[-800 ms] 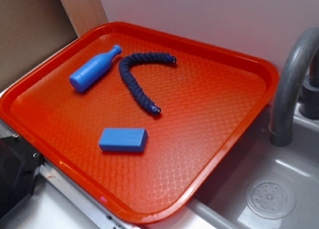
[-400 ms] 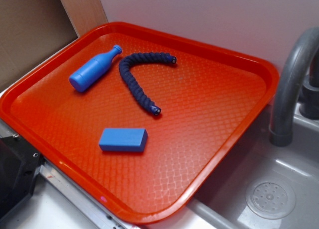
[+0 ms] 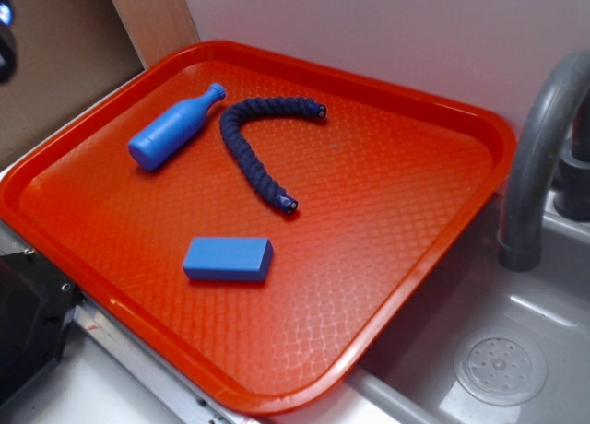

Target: Grab the blue block.

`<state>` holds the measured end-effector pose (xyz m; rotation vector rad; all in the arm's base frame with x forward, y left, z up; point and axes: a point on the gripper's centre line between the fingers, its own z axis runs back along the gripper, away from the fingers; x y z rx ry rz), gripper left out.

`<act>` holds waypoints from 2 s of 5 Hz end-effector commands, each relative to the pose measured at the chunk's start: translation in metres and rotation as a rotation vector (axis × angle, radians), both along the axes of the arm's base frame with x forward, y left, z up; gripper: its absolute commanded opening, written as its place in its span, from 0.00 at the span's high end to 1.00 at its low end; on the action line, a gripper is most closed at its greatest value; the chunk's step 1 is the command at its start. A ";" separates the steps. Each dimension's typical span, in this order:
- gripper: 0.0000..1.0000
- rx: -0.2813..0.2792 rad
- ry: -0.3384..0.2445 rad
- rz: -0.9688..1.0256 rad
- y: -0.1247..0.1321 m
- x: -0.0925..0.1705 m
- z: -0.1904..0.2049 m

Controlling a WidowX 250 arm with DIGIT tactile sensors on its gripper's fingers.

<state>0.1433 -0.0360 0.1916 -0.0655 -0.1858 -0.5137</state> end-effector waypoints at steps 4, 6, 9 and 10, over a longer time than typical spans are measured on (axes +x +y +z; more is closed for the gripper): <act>0.00 0.156 0.237 -0.421 -0.076 0.018 -0.151; 0.00 0.215 0.307 -0.451 -0.071 0.022 -0.185; 1.00 0.234 0.271 -0.495 -0.075 0.016 -0.186; 1.00 0.247 0.217 -0.502 -0.077 0.017 -0.173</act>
